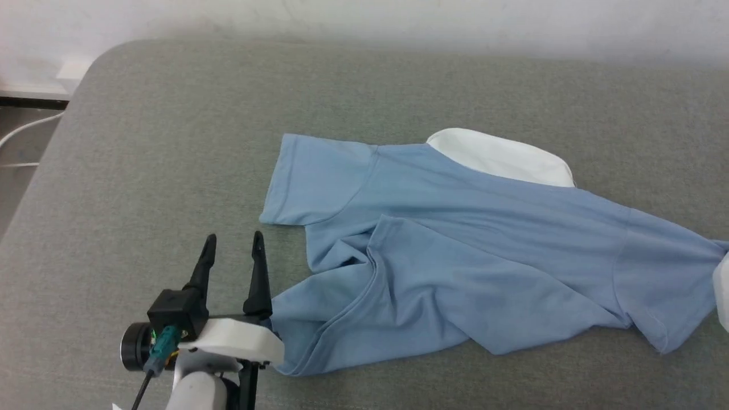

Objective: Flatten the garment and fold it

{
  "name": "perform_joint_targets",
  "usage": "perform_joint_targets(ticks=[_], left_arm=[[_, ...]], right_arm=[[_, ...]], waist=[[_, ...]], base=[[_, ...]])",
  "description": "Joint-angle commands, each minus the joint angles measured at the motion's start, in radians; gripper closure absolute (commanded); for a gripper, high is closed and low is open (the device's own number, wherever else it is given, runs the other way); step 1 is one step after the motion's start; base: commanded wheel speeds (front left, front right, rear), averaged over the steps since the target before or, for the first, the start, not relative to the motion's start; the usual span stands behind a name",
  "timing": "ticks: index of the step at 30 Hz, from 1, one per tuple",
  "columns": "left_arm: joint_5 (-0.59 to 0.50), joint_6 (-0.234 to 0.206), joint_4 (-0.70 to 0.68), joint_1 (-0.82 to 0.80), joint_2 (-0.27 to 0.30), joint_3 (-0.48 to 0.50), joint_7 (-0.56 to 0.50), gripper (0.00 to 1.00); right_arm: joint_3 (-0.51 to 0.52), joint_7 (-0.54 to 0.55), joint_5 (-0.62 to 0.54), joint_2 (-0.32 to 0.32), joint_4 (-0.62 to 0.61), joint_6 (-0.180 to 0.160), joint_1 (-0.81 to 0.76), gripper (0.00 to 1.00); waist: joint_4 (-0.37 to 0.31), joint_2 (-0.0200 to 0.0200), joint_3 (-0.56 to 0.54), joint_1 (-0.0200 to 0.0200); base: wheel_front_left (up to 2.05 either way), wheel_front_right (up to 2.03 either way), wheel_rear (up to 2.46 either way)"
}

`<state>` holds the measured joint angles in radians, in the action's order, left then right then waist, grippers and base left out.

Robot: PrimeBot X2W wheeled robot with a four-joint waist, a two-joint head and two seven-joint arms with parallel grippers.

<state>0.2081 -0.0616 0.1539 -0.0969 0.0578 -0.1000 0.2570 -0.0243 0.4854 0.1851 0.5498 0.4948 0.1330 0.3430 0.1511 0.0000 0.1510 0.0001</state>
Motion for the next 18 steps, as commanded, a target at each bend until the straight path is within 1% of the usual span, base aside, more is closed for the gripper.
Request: perform_joint_targets(ticks=[1, 4, 6, 8, 10, 13, 16, 18], left_arm=[[-0.016, 0.016, 0.004, -0.032, 0.007, -0.001, 0.005, 0.0], [-0.018, 0.034, 0.012, -0.062, 0.026, -0.002, 0.005, 0.0], [-0.022, 0.05, 0.013, -0.091, 0.051, -0.004, -0.007, 0.0], [-0.027, 0.069, 0.001, -0.124, 0.078, -0.01, -0.045, 0.0], [-0.025, 0.097, -0.012, -0.169, 0.112, -0.013, -0.097, 0.0], [-0.019, 0.136, -0.003, -0.252, 0.183, -0.014, -0.219, 0.0], [0.0, 0.17, 0.052, -0.348, 0.269, -0.031, -0.388, 0.0], [0.018, 0.184, 0.104, -0.419, 0.335, -0.055, -0.499, 0.0]], right_arm=[[0.006, -0.039, -0.02, -0.016, 0.011, -0.002, 0.004, 0.0], [0.018, -0.12, -0.044, -0.054, 0.016, -0.002, 0.019, 0.0], [0.027, -0.178, -0.054, -0.081, -0.005, -0.002, 0.027, 0.0], [0.034, -0.232, -0.055, -0.111, -0.046, -0.002, 0.026, 0.0], [0.044, -0.281, -0.052, -0.141, -0.104, -0.002, 0.014, 0.0], [0.059, -0.341, -0.045, -0.182, -0.202, -0.002, -0.022, 0.0], [0.076, -0.385, -0.044, -0.232, -0.297, -0.002, -0.072, 0.0], [0.079, -0.405, -0.045, -0.267, -0.352, -0.002, -0.104, 0.0]], waist=[[-0.026, 0.0, 0.015, -0.0001], [-0.059, 0.0, 0.016, -0.0001], [-0.086, 0.0, 0.014, -0.0001], [-0.116, 0.0, 0.015, -0.0001], [-0.149, 0.0, 0.022, -0.0001], [-0.198, 0.0, 0.042, -0.0001], [-0.247, 0.0, 0.074, -0.0001], [-0.28, 0.0, 0.101, -0.0001]], base=[[0.0, 0.0, 0.0], [0.0, 0.0, 0.0], [0.0, 0.0, 0.0], [0.0, 0.0, 0.0], [0.0, 0.0, 0.0], [0.0, 0.0, 0.0], [0.0, 0.0, 0.0], [0.0, 0.0, 0.0]])
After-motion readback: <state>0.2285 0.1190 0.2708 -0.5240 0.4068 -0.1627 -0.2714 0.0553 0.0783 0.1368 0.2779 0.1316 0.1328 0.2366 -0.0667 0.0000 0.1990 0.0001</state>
